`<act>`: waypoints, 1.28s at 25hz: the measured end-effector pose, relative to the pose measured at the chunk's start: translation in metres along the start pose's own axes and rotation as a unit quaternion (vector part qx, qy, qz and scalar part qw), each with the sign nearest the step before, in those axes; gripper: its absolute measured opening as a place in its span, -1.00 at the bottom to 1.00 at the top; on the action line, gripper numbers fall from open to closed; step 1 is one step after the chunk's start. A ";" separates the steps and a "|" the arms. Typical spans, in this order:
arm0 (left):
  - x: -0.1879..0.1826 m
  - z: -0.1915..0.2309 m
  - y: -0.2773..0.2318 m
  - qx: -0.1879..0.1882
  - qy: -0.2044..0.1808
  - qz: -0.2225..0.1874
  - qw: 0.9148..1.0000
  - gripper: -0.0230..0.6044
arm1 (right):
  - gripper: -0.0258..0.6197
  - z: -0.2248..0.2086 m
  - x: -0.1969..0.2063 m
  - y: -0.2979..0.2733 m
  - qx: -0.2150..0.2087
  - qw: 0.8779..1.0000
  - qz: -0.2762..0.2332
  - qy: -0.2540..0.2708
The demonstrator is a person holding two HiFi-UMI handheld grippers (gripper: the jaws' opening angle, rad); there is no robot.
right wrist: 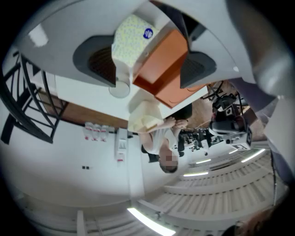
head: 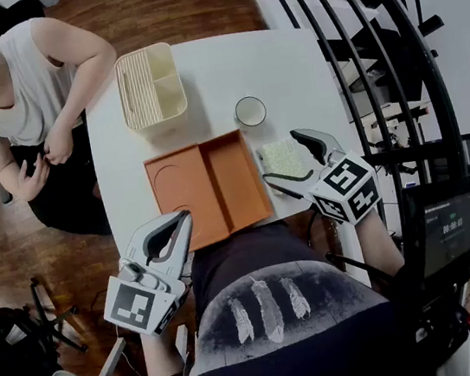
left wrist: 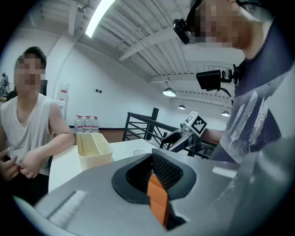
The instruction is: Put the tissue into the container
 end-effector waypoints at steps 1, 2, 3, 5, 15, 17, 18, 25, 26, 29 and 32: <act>0.000 -0.002 -0.002 0.002 -0.005 0.004 1.000 -0.88 | 0.44 -0.005 0.012 -0.004 0.008 1.000 0.019 -0.015; 0.000 -0.004 -0.005 0.003 -0.009 0.008 1.000 -0.88 | 0.51 -0.011 0.024 -0.008 0.019 0.999 0.036 -0.029; 0.000 -0.006 -0.007 0.004 -0.009 0.010 1.000 -0.88 | 0.61 -0.017 0.034 -0.010 0.034 0.997 0.047 -0.042; -0.001 -0.006 -0.012 0.006 -0.001 0.011 1.000 -0.88 | 0.87 -0.027 0.049 -0.013 0.072 0.994 0.059 -0.055; 0.005 -0.006 -0.020 0.027 0.008 0.036 0.999 -0.88 | 0.93 -0.034 0.090 -0.047 0.101 0.975 0.119 -0.156; 0.006 -0.006 -0.021 0.026 0.010 0.036 0.999 -0.88 | 0.93 -0.035 0.101 -0.058 0.108 0.972 0.141 -0.156; 0.007 -0.006 -0.020 0.025 0.013 0.037 0.999 -0.88 | 0.93 -0.035 0.106 -0.063 0.108 0.970 0.152 -0.158; 0.016 -0.002 -0.011 0.010 0.031 0.043 0.999 -0.88 | 0.93 -0.036 0.137 -0.088 0.117 0.959 0.206 -0.158; 0.015 -0.001 -0.012 0.009 0.031 0.043 0.999 -0.88 | 0.93 -0.037 0.140 -0.092 0.115 0.958 0.213 -0.155; 0.013 0.000 -0.013 0.008 0.032 0.044 0.999 -0.88 | 0.84 -0.038 0.144 -0.096 0.096 0.956 0.222 -0.166; 0.017 -0.002 -0.008 0.009 0.032 0.040 0.999 -0.88 | 0.59 -0.032 0.145 -0.092 0.091 0.957 0.221 -0.167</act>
Point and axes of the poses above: the fingertips, and each gripper's own axes: y backward along the fingers, z to its left, x out of its underside, the point moved 6 cm from there along y, backward along the fingers, and after that the axes turned 13 degrees about x, right-handed, at the moved point
